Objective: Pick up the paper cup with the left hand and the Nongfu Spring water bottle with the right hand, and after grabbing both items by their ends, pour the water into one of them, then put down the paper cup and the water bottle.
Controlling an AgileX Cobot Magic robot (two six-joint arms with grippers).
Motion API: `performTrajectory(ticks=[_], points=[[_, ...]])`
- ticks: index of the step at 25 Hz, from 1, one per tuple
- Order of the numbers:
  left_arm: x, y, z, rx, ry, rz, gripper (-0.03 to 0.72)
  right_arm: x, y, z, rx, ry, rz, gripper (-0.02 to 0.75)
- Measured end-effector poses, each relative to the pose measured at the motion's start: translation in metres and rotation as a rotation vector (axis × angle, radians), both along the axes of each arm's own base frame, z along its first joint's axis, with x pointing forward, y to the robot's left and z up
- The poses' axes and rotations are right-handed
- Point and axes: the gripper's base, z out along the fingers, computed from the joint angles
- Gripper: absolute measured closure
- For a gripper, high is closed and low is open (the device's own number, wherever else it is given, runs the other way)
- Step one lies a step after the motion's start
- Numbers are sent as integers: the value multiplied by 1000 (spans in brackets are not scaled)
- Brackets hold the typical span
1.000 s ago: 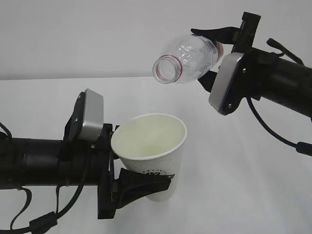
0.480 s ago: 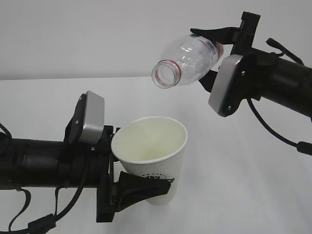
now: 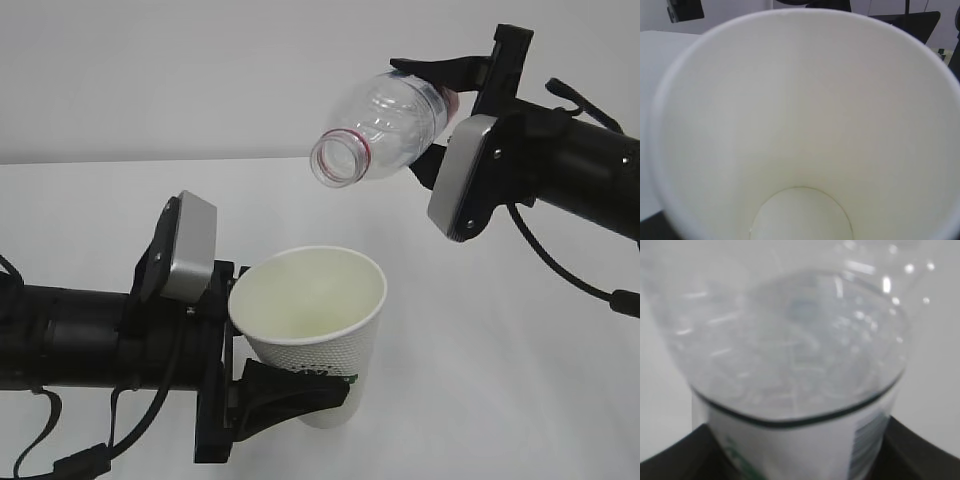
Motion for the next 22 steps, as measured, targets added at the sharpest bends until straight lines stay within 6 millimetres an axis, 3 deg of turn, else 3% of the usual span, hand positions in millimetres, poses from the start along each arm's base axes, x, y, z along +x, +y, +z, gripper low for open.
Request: performTrajectory(ticks=[22], points=[[1,0,0,-5,4,16,153,0,0,0,-31,-37,0,267]])
